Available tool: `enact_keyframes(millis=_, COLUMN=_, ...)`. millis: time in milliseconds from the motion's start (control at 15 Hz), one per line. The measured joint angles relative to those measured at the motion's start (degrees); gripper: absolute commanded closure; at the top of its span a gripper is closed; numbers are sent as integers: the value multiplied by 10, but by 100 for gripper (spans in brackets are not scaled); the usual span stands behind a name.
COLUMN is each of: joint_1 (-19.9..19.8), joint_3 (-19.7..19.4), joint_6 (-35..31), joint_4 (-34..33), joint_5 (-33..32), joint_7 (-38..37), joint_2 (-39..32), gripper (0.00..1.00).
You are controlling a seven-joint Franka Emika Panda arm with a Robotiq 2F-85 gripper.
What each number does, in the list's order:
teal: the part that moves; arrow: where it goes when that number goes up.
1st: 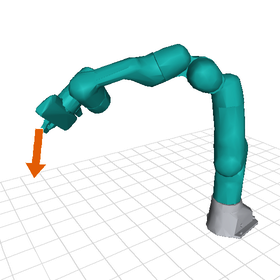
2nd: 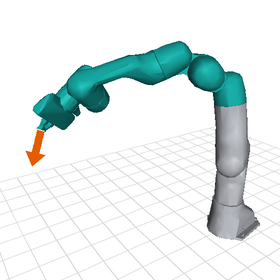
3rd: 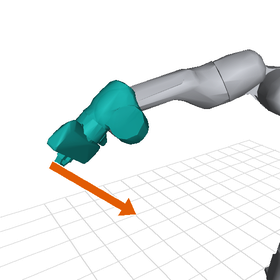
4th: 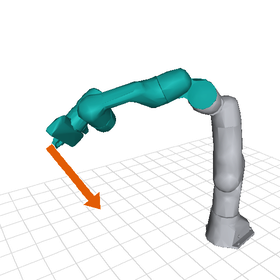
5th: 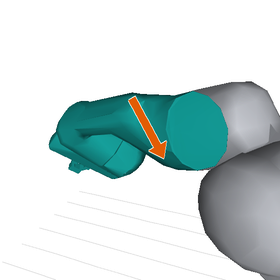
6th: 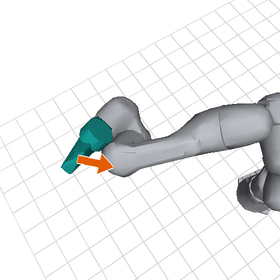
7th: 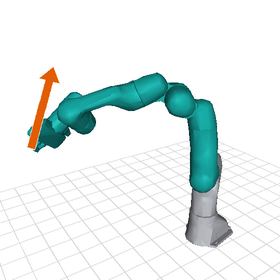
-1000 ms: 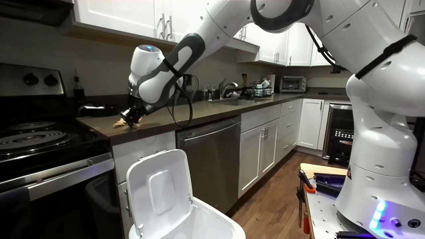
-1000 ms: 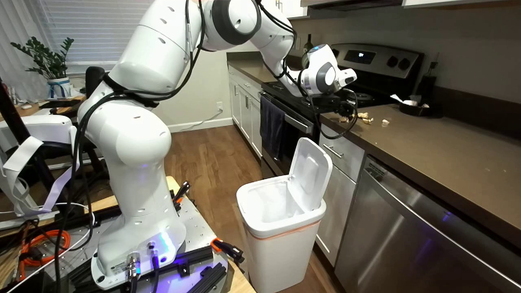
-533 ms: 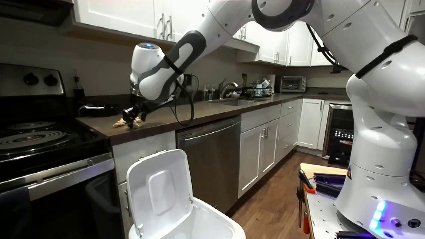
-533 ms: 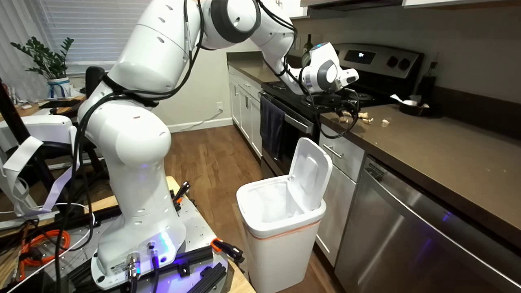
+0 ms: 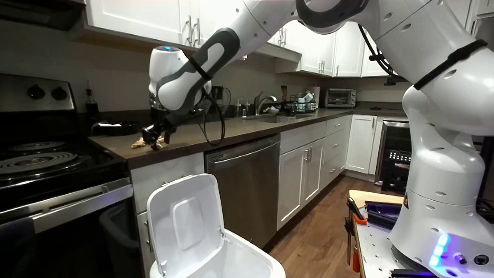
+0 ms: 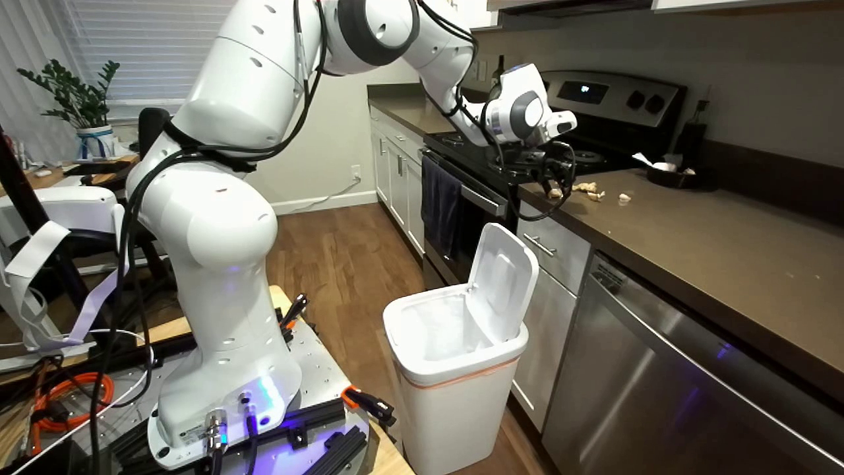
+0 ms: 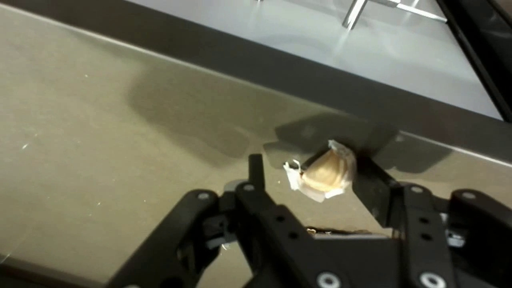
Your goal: Pick one piece of paper on the counter and throw it in the bin
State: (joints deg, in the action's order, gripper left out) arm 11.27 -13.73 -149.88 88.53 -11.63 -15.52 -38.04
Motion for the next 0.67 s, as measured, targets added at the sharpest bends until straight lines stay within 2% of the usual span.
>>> enact_keyframes(millis=267, joint_1=-3, joint_3=10, joint_6=12, joint_4=0, joint_5=1, joint_7=-6, joint_2=3, gripper=97)
enact_keyframes(millis=667, joint_1=-14, joint_3=22, joint_6=17, joint_4=0, joint_5=1, joint_7=-6, joint_2=6, gripper=94)
